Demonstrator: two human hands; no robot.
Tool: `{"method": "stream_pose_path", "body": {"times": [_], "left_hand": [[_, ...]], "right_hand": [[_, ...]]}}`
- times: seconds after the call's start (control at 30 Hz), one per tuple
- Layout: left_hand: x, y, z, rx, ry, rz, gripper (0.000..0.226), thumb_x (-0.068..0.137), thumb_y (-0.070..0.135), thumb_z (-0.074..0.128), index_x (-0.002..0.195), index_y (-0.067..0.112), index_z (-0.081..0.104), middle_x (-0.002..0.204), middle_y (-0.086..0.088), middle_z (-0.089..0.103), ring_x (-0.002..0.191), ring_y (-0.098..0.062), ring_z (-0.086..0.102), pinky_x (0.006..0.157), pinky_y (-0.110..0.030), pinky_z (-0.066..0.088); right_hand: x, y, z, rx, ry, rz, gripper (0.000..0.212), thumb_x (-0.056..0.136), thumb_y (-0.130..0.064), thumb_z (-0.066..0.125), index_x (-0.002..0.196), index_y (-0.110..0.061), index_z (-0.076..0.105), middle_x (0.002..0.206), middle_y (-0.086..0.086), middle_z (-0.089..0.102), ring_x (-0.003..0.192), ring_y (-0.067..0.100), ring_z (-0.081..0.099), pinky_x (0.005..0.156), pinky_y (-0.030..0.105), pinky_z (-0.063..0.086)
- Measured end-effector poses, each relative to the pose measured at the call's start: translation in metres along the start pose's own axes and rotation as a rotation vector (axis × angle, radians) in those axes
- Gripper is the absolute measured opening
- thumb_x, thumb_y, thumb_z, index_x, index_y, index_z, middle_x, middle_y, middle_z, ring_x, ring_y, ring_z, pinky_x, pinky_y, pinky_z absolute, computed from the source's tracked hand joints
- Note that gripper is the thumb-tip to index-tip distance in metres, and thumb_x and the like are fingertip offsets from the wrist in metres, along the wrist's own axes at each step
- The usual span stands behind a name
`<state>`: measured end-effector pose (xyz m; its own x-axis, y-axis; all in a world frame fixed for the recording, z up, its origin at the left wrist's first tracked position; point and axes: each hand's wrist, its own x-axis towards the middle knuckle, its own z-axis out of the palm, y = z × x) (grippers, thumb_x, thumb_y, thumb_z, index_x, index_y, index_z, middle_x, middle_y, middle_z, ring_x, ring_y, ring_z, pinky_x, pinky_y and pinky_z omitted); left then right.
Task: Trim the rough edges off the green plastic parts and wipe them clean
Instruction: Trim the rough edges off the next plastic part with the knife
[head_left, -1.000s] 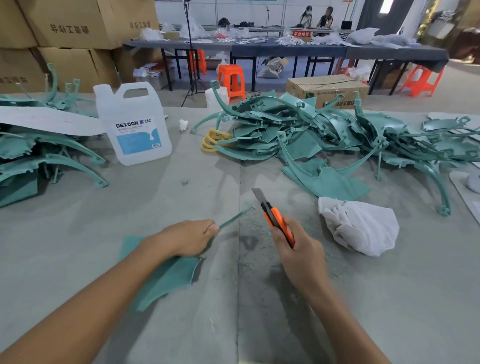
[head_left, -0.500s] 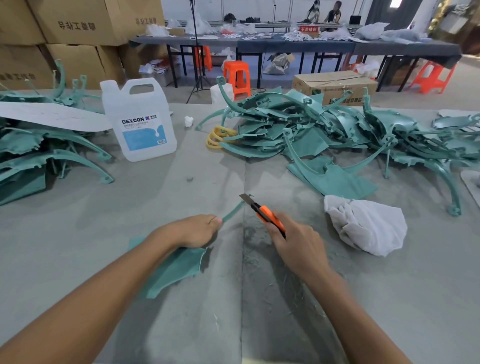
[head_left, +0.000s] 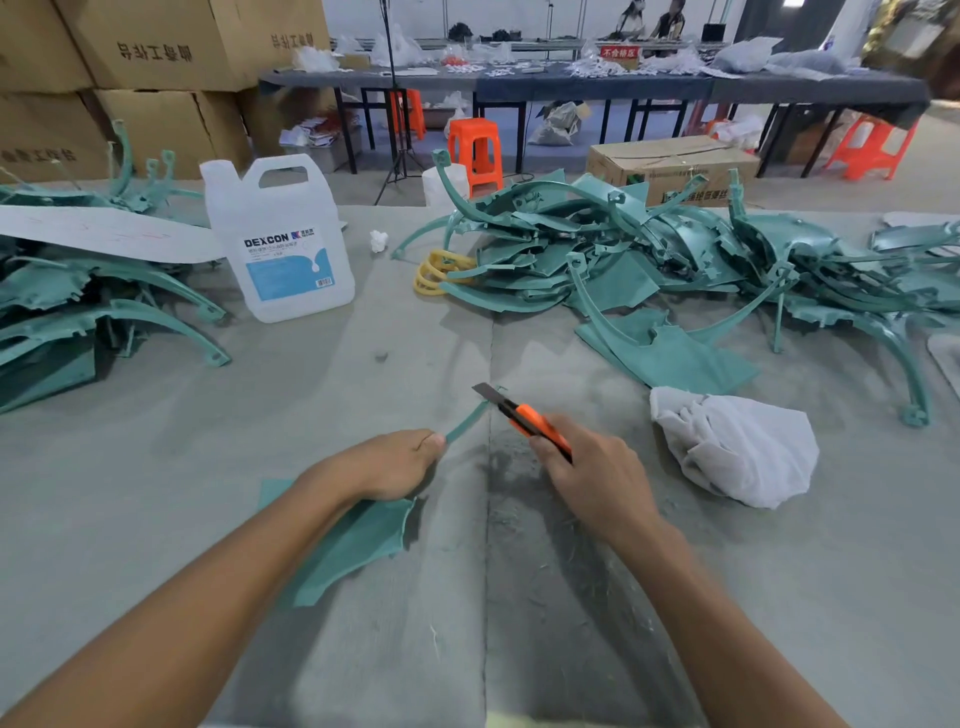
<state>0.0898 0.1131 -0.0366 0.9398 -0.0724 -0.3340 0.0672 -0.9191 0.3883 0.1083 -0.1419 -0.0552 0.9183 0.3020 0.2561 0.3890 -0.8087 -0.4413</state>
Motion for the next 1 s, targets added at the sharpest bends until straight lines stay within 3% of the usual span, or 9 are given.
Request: {"method": "stream_pose_path", "body": {"times": [0.17, 0.33, 0.4, 0.47, 0.6, 0.7, 0.83, 0.93, 1.0], "left_hand": [[-0.008, 0.000, 0.004, -0.005, 0.022, -0.014, 0.044, 0.107, 0.048, 0.016, 0.079, 0.025, 0.040, 0.085, 0.002, 0.054, 0.082, -0.020, 0.052, 0.078, -0.035, 0.042], [-0.018, 0.014, 0.018, 0.083, 0.220, -0.001, 0.039, 0.104, 0.055, 0.021, 0.098, 0.028, 0.048, 0.107, -0.008, 0.066, 0.097, -0.032, 0.059, 0.084, -0.040, 0.048], [-0.017, 0.026, 0.022, 0.081, 0.265, 0.058, 0.037, 0.104, 0.053, 0.025, 0.097, 0.027, 0.050, 0.106, -0.006, 0.067, 0.102, -0.032, 0.059, 0.084, -0.040, 0.048], [-0.018, 0.031, 0.023, 0.070, 0.296, 0.119, 0.035, 0.105, 0.049, 0.030, 0.100, 0.028, 0.057, 0.107, -0.005, 0.066, 0.108, -0.029, 0.056, 0.092, -0.040, 0.044], [-0.037, 0.014, 0.023, 0.059, 0.521, 0.132, 0.051, 0.100, 0.062, 0.027, 0.137, 0.037, 0.053, 0.131, 0.008, 0.056, 0.124, -0.017, 0.047, 0.108, -0.035, 0.031], [-0.056, 0.001, 0.034, 0.149, 0.412, 0.123, 0.067, 0.091, 0.081, 0.018, 0.140, 0.042, 0.044, 0.139, 0.020, 0.047, 0.131, -0.008, 0.039, 0.112, -0.032, 0.023], [-0.065, 0.003, 0.064, 0.093, 0.420, 0.038, 0.070, 0.089, 0.081, 0.021, 0.147, 0.043, 0.033, 0.150, 0.009, 0.034, 0.140, -0.014, 0.026, 0.116, -0.032, 0.020], [-0.058, 0.010, 0.068, 0.039, 0.494, -0.011, 0.072, 0.088, 0.082, 0.023, 0.145, 0.041, 0.039, 0.140, 0.004, 0.036, 0.130, -0.018, 0.028, 0.111, -0.034, 0.028], [-0.050, 0.019, 0.070, 0.049, 0.520, -0.022, 0.076, 0.086, 0.081, 0.024, 0.143, 0.035, 0.044, 0.132, 0.003, 0.041, 0.124, -0.020, 0.034, 0.108, -0.034, 0.030]], "right_hand": [[0.009, -0.005, -0.001, 0.141, 0.139, 0.167, 0.023, 0.105, -0.046, 0.045, 0.120, -0.032, 0.054, 0.069, -0.005, 0.059, 0.065, 0.024, 0.055, 0.062, 0.037, 0.038], [0.020, -0.018, -0.010, 0.424, 0.077, 0.205, 0.041, 0.086, -0.072, 0.058, 0.090, -0.032, 0.054, 0.068, -0.011, 0.058, 0.061, 0.006, 0.056, 0.055, 0.030, 0.047], [0.025, -0.021, -0.011, 0.624, 0.043, 0.269, 0.039, 0.080, -0.062, 0.070, 0.084, -0.024, 0.060, 0.064, -0.010, 0.055, 0.057, 0.009, 0.057, 0.063, 0.049, 0.059], [0.029, -0.017, -0.013, 0.740, 0.046, 0.324, 0.024, 0.078, -0.045, 0.072, 0.085, -0.023, 0.067, 0.059, -0.008, 0.057, 0.052, 0.011, 0.062, 0.060, 0.059, 0.058], [0.033, -0.006, -0.020, 0.674, 0.085, 0.301, 0.017, 0.085, -0.036, 0.073, 0.086, -0.021, 0.066, 0.060, -0.008, 0.058, 0.052, 0.010, 0.061, 0.065, 0.057, 0.059], [0.035, -0.002, -0.029, 0.581, 0.107, 0.255, 0.027, 0.091, -0.040, 0.069, 0.082, -0.018, 0.056, 0.063, -0.006, 0.049, 0.059, 0.015, 0.050, 0.069, 0.053, 0.058], [0.014, -0.009, -0.033, 0.413, 0.146, 0.184, 0.034, 0.099, -0.057, 0.049, 0.076, -0.033, 0.043, 0.060, -0.008, 0.047, 0.052, 0.008, 0.045, 0.056, 0.032, 0.036], [-0.010, -0.012, -0.033, 0.292, 0.087, 0.089, 0.015, 0.103, -0.051, 0.041, 0.095, -0.040, 0.049, 0.059, -0.006, 0.055, 0.054, 0.007, 0.054, 0.053, 0.032, 0.036], [-0.021, -0.011, -0.034, 0.146, -0.016, 0.013, 0.019, 0.102, -0.049, 0.043, 0.120, -0.044, 0.047, 0.063, -0.010, 0.056, 0.057, 0.010, 0.057, 0.056, 0.034, 0.043]]}}
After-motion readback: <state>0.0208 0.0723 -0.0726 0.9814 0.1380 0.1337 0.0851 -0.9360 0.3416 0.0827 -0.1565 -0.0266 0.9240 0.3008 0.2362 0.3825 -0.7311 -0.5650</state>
